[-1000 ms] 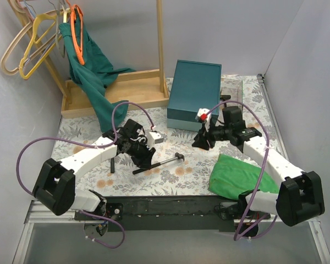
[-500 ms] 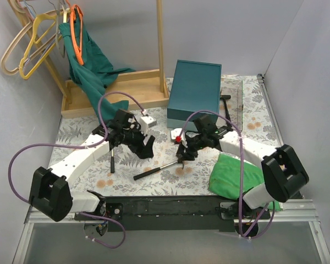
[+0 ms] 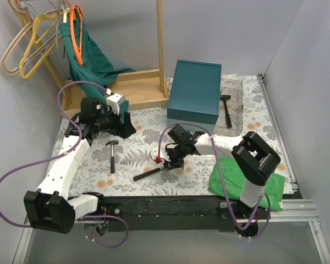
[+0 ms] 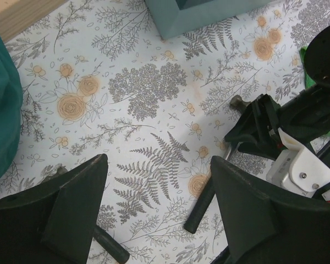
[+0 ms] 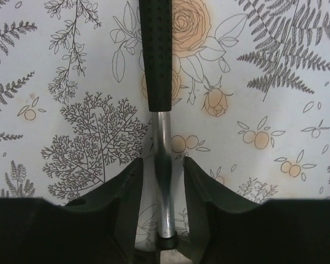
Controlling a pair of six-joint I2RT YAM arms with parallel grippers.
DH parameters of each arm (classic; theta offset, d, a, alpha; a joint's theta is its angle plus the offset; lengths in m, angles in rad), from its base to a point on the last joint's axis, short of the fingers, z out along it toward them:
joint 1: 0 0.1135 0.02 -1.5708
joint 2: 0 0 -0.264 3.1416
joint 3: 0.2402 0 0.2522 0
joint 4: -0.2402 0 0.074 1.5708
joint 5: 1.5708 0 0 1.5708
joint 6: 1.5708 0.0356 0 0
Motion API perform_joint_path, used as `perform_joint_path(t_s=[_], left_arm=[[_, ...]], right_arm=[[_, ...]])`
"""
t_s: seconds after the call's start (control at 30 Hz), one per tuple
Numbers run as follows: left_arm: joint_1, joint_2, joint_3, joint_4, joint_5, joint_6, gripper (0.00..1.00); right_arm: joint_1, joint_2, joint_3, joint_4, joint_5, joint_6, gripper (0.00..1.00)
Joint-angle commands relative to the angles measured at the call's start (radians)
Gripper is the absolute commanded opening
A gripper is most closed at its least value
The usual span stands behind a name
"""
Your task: Sort the tools into containers
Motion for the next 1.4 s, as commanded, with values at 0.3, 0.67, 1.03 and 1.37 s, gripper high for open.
perform_joint_path(t_s=[0.3, 0.67, 1.03, 1.37], left_arm=[[0.020, -0.039, 0.012, 0.067, 0.065, -0.002, 0.75], [0.017, 0.132, 0.076, 0.174, 0.091, -0.082, 0.83], [0.009, 0.211, 0.148, 0.177, 0.074, -0.107, 0.83], [0.010, 0.165, 0.069, 0.128, -0.023, -0.056, 0.84]], right_arm=[[-0.025, -0.193, 0.184, -0.326, -0.076, 0.004, 0.01], [-0.405, -0.634, 0.231, 0.156, 0.103, 0.609, 0.01], [-0.812, -0.444, 0.258, 0.213, 0.623, 1.096, 0.01], [-0.918, -0.064, 0.433, 0.125, 0.539, 1.077, 0.01]])
